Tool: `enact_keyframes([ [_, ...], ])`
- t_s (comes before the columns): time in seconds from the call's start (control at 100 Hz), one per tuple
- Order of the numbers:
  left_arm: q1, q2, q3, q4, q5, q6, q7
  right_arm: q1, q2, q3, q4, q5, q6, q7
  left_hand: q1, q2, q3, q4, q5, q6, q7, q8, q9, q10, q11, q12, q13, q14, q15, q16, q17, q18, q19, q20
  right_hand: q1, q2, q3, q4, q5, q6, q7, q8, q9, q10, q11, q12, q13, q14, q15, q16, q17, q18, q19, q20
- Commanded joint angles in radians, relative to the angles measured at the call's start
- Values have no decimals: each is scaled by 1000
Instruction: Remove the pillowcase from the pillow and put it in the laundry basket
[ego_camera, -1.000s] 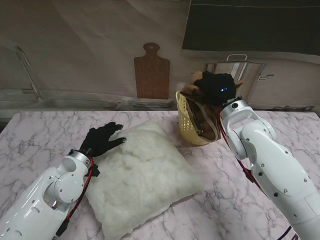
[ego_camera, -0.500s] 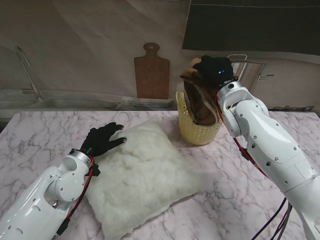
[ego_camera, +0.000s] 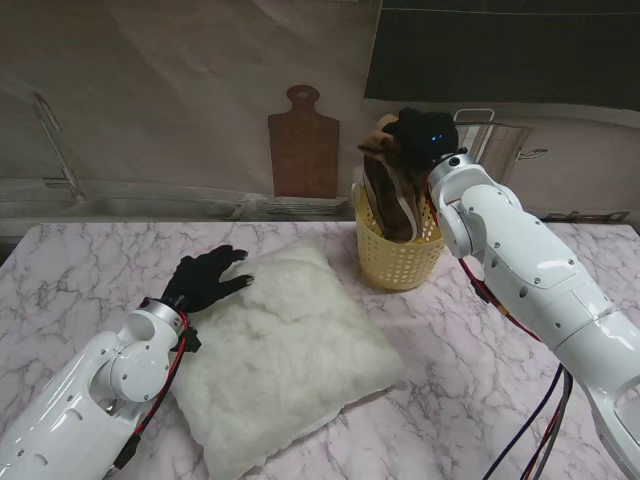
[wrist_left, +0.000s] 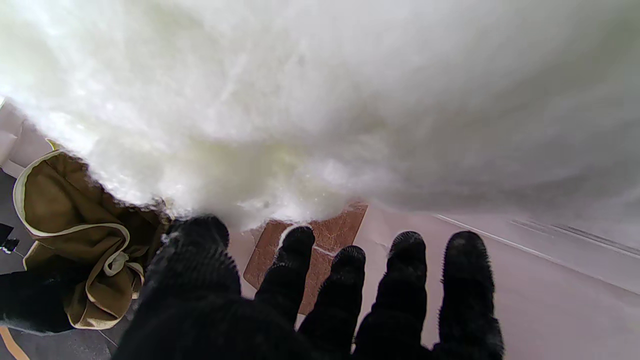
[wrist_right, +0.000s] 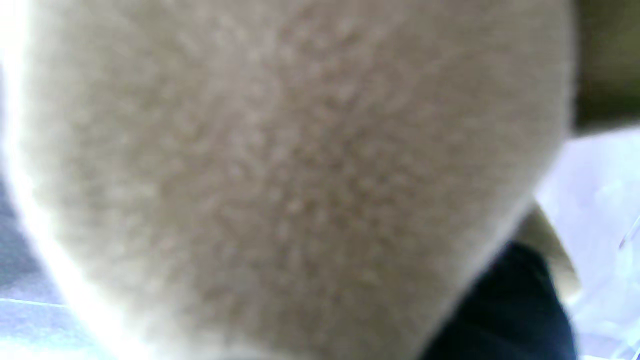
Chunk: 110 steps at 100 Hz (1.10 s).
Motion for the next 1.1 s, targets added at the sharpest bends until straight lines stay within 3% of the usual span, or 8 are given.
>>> enact_keyframes([
  [0.0,-2,-2,4,6,-4,4,-14,-15,4,-3,10,-1,-1,9,16,59,-7,12,-8,9,-10,11,-27,10,-8,11,-7,0,-3,15,-21,22,-515,11,30,87,14,1,3,-31,66,-4,-22,-12,68,1,0,-63,16,16,-7,-46,-4,16],
  [0.44,0,-1,0,8,2,-2,-13,-141,51,56,-62,-96,-102,113,15,60,-7,12,-11,7,-13,11,-31,12,-9,10,-8,2,-4,14,-22,23,-520,10,-44,133,-159,47,-109,-111,19,-100,110,-117,-50,7,-50,-11,-40,20,-229,83,-7,80],
  [0.55,-1,0,2,10,4,-2,-15,-126,55,34,-34,-94,-131,117,14,61,-7,12,-12,8,-13,10,-34,11,-10,10,-10,3,-5,14,-23,23,-522,9,-65,178,-231,64,-110,-124,-4,-213,132,-127,-154,-29,-72,-2,-144,1,-271,93,-33,64],
  [0.68,-2,2,4,11,20,-2,-18,-87,57,-16,19,-81,-154,94,14,61,-7,12,-15,8,-15,10,-34,11,-10,9,-11,0,-5,14,-23,23,-524,9,-178,196,-335,76,-208,-75,-55,-357,45,-115,-254,-238,-188,15,-315,-54,-360,91,-81,61],
  [0.8,-4,4,5,11,29,-1,-20,-69,55,-43,42,-68,-168,87,16,60,-6,13,-2,14,-9,12,-33,12,-9,10,-10,3,-5,14,-24,24,-526,8,-282,240,-364,109,-227,-55,-312,-351,-9,-124,-379,-418,-309,35,-503,-176,-483,135,-179,47],
  [0.91,-7,4,8,14,30,-1,-24,-66,60,-55,35,-74,-164,124,15,59,-7,13,-4,14,-7,15,-35,12,-10,9,-10,2,-5,13,-24,23,-529,8,-387,286,-452,147,-283,-29,-465,-346,-96,-99,-512,-548,-436,81,-665,-300,-620,199,-311,16],
  [1.02,-7,5,9,15,31,-2,-26,-60,66,-66,36,-84,-178,153,15,60,-7,13,-5,14,-6,17,-35,12,-10,9,-10,0,-5,13,-24,25,-532,7,-534,370,-552,152,-390,98,-538,-368,-330,40,-584,-623,-606,154,-773,-394,-752,233,-431,-35],
  [1.09,-6,4,8,15,30,-2,-26,-56,66,-74,40,-88,-168,151,15,60,-7,13,-6,14,-7,17,-35,13,-10,9,-11,3,-6,13,-25,25,-534,7,-555,395,-572,159,-462,195,-594,-371,-426,77,-567,-632,-652,170,-785,-414,-781,239,-455,-53],
])
